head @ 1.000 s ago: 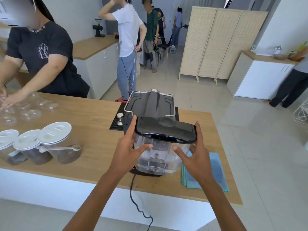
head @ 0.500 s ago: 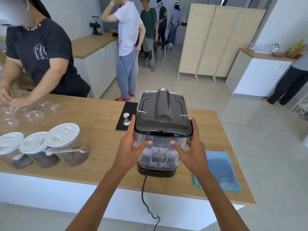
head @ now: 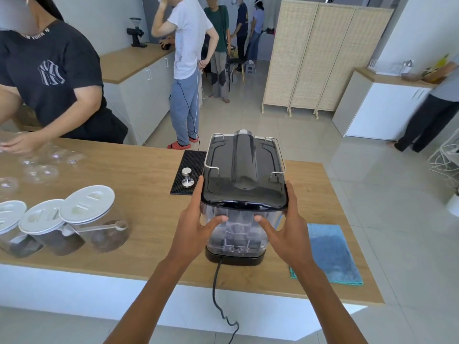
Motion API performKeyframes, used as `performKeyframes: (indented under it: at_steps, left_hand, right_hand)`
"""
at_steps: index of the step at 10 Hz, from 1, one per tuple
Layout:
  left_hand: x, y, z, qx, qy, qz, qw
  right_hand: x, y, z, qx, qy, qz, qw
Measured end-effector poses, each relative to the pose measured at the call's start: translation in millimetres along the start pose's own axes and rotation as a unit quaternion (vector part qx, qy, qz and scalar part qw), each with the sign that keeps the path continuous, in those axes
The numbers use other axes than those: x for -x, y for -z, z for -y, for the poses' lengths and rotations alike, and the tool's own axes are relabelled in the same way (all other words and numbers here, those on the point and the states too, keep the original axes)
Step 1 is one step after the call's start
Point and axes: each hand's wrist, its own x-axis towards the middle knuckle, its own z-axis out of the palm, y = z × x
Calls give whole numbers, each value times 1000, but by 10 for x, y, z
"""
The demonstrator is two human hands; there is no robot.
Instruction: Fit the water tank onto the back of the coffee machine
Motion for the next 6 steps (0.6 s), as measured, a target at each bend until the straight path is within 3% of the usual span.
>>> performKeyframes:
  at_steps: [5,6]
  left_hand:
    - [89,-19,109,-9,7,24,1000]
    - [172,51,192,-68,11,23,997]
  right_hand:
    - [38,-73,-130,-19,-9,-8,1000]
    - [157,-115,-255,1,-22,-18,1000]
